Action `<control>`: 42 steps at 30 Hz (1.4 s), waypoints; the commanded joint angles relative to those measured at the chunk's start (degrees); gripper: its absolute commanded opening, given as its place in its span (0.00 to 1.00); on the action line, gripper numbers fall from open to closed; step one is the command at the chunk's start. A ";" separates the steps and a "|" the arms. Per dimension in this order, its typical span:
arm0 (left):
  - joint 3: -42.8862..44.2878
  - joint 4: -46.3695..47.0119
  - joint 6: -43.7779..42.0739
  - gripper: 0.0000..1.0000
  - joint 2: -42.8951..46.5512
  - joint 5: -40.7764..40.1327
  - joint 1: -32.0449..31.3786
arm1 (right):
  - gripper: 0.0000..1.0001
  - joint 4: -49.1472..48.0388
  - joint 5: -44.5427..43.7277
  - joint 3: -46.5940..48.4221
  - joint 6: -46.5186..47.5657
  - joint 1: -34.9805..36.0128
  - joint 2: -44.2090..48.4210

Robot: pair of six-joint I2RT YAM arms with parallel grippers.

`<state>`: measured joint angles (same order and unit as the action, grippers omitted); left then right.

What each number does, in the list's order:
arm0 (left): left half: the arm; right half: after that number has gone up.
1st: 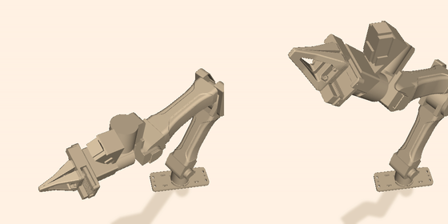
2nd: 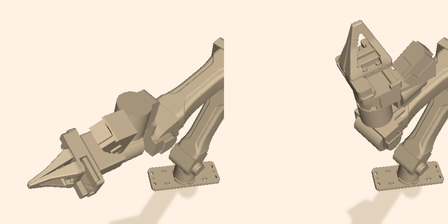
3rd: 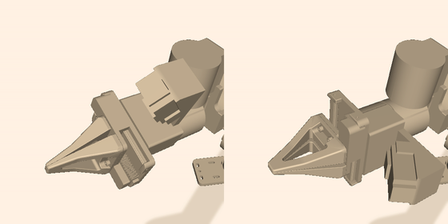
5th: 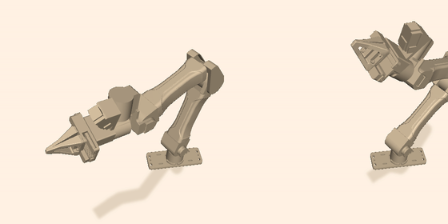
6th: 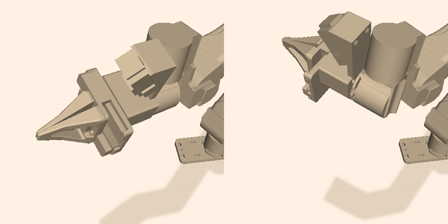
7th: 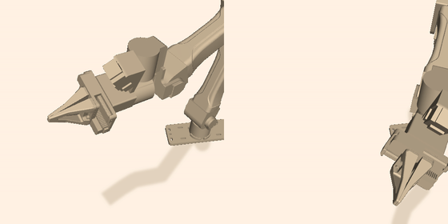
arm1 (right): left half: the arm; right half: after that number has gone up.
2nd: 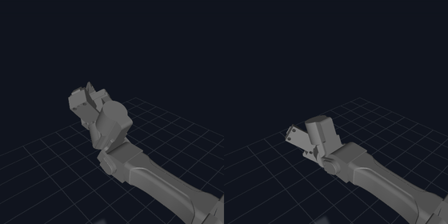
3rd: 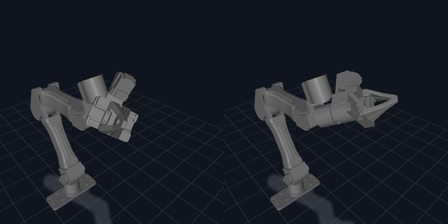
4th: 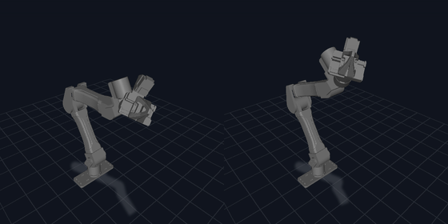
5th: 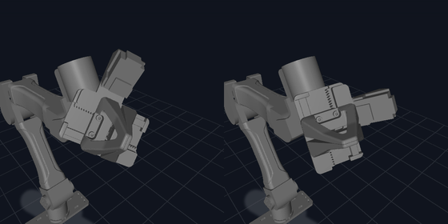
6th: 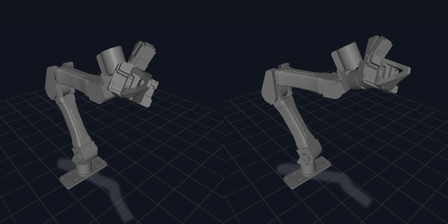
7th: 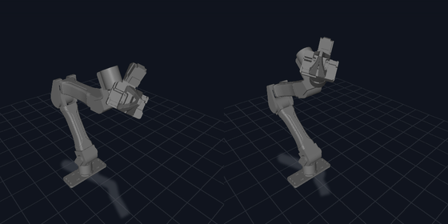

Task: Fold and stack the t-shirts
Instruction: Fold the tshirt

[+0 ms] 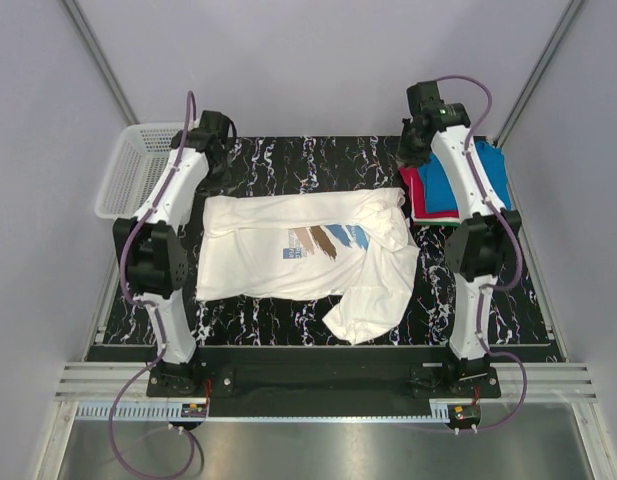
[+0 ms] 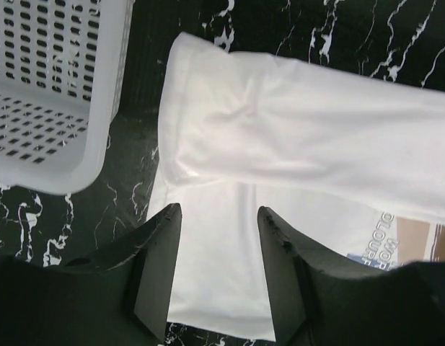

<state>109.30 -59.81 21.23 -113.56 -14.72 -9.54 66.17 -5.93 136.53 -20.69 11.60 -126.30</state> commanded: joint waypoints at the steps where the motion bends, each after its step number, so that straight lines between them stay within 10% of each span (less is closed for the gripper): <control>1: -8.47 1.45 -0.32 0.51 8.43 2.42 -1.79 | 0.24 -1.56 1.17 -16.79 1.09 1.76 11.06; 17: -26.06 3.92 1.53 0.48 20.48 3.92 -4.70 | 0.36 -13.17 4.09 -44.67 1.26 4.23 18.38; 38: -24.66 0.13 1.44 0.46 20.75 1.19 -5.84 | 0.36 -17.04 4.35 -44.77 2.67 4.22 10.29; 42: -24.66 0.13 1.44 0.46 20.57 1.19 -5.93 | 0.12 -17.04 4.61 -45.38 2.85 4.23 10.46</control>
<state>83.46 -60.12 22.52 -94.59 -12.29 -15.27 50.35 -0.89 90.63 -18.52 15.64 -116.14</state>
